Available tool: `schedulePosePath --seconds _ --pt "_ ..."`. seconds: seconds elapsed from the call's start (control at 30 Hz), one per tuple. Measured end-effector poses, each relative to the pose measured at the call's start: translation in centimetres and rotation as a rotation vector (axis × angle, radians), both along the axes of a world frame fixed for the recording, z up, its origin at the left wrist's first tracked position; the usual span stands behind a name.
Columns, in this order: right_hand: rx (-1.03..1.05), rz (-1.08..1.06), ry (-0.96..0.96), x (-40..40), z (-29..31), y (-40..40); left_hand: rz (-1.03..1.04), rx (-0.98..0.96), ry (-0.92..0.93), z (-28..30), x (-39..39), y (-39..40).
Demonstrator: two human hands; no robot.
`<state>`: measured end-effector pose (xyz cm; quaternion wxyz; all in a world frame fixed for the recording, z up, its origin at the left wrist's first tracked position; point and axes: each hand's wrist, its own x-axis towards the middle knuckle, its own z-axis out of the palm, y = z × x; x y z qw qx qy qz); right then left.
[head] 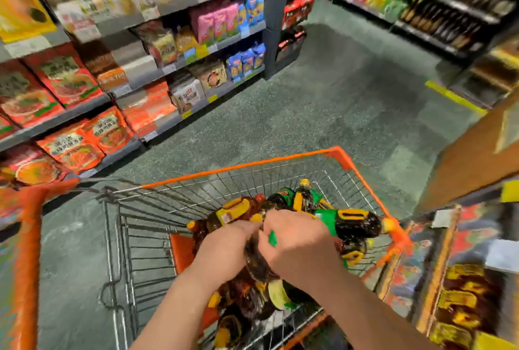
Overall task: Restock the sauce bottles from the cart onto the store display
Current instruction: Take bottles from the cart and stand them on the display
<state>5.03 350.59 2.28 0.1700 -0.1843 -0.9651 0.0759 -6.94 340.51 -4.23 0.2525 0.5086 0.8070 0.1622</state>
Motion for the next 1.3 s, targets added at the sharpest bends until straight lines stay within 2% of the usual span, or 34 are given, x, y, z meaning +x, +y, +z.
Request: schedulePosePath --seconds 0.2,0.4,0.53,0.7,0.8,0.87,1.0,1.1,1.2,1.3 --pt "-0.121 -0.196 0.081 8.9 6.2 -1.5 -0.333 0.193 -0.01 4.3 4.0 2.0" --pt "-0.065 -0.353 0.075 17.7 10.9 -4.4 -0.637 0.345 -0.156 9.7 12.0 5.1" --pt "-0.081 -0.502 0.106 24.7 13.1 -6.7 -0.907 0.358 -0.26 12.8 18.7 5.7" --pt "-0.08 -0.783 0.084 32.4 15.3 -12.2 -1.188 0.314 -0.233 15.3 28.2 5.6" --pt "-0.13 -0.912 0.081 37.3 16.5 -15.7 -1.399 0.375 -0.264 16.1 33.9 4.4" --pt "-0.151 -0.984 0.064 40.6 16.7 -18.3 -1.502 0.441 -0.204 15.9 37.6 3.4" --pt "-0.31 -1.27 0.047 46.1 17.2 -23.6 -1.634 0.497 0.007 15.9 44.5 0.8" --pt "-0.435 -1.522 0.095 49.6 17.2 -27.5 -1.719 0.447 0.122 16.5 49.1 -1.8" --pt "-0.495 -1.716 0.191 52.8 16.8 -30.9 -1.674 0.293 -0.02 15.9 53.2 -5.1" --pt "-0.458 -1.909 0.117 55.5 15.8 -33.3 -1.649 0.212 -0.264 14.8 56.5 -8.3"
